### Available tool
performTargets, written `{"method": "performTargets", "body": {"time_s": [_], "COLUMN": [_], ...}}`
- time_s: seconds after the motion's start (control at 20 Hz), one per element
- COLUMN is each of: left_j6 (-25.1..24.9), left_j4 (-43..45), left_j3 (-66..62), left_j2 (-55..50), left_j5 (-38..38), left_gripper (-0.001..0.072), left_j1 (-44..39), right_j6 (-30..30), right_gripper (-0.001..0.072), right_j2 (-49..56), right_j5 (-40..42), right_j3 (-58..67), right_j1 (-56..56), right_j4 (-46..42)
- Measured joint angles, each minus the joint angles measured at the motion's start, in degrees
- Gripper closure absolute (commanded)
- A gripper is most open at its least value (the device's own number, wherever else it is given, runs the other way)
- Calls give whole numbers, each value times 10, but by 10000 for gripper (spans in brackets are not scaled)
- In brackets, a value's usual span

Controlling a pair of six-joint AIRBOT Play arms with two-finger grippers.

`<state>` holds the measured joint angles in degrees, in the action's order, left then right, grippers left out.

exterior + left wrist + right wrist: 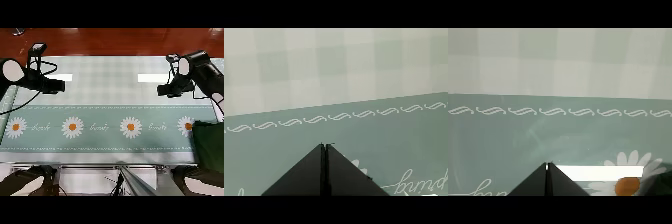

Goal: Fold the shirts.

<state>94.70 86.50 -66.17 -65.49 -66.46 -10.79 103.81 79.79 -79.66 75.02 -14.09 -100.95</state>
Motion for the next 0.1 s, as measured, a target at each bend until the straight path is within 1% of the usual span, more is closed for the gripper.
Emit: {"method": "performTargets", "body": {"time_s": [0.1], "left_j6": [0], "left_j4": [0], "left_j3": [0], "left_j2": [0], "left_j5": [0], "left_gripper": [678], "left_j1": [0], "right_j6": [0], "right_gripper": [689], "right_j2": [0], "right_j5": [-1], "right_j3": [0], "right_j1": [0], "right_j4": [0]}}
